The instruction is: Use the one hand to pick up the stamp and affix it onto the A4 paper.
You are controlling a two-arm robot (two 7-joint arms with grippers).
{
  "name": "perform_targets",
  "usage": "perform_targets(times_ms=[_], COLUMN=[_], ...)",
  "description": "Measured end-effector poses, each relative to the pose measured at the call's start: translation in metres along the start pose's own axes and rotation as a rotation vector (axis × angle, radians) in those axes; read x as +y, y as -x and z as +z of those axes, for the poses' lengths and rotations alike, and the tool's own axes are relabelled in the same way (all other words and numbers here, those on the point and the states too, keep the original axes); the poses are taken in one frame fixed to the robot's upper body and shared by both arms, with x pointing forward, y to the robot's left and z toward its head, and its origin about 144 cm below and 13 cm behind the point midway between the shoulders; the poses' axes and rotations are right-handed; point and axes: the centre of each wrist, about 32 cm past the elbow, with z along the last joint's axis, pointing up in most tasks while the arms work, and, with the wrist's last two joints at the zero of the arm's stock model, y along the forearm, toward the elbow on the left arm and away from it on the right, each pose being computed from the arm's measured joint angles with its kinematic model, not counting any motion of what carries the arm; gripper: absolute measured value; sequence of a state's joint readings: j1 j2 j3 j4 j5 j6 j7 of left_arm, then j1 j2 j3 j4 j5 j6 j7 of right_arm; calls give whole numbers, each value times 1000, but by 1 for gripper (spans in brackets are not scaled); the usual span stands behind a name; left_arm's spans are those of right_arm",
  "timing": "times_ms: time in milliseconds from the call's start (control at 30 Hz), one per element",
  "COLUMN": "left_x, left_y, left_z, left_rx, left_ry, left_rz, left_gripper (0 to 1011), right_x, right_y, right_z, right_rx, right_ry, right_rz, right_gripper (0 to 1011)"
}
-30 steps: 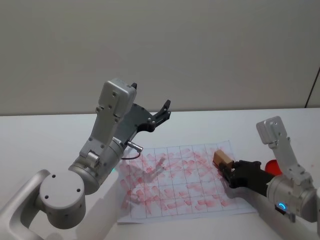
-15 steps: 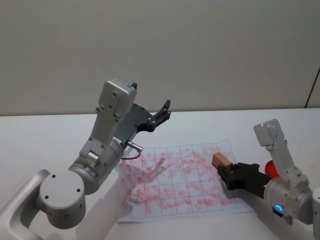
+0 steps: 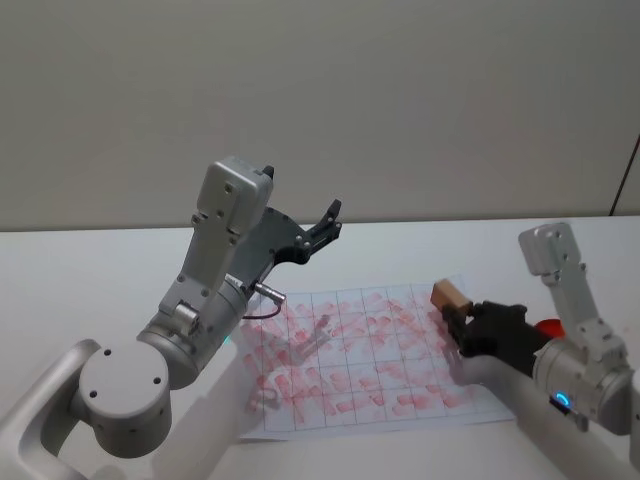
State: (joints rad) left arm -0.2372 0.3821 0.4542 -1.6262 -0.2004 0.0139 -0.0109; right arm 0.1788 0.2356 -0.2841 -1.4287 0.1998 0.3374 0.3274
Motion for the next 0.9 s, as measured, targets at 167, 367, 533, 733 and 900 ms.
perform_targets(times_ms=[167, 367, 533, 733, 900], left_x=[0, 0, 0, 0, 0], left_y=[0, 0, 0, 0, 0], left_z=[0, 0, 0, 0, 0], left_rx=[0, 0, 0, 0, 0], left_ry=[0, 0, 0, 0, 0], left_rz=[0, 0, 0, 0, 0], left_gripper=[1001, 1001, 1001, 1001, 1001], right_x=[-6, -22, -38, -58, -69], right_y=[-1, -4, -5, -6, -6], right_z=[10, 23, 27, 22, 15], right_rx=[-23, -42, -41, -19, 2], right_ry=[-58, -128, -159, -155, -134], right_rz=[-20, -57, -91, -140, -168], right_gripper=[214, 216, 216, 216, 216])
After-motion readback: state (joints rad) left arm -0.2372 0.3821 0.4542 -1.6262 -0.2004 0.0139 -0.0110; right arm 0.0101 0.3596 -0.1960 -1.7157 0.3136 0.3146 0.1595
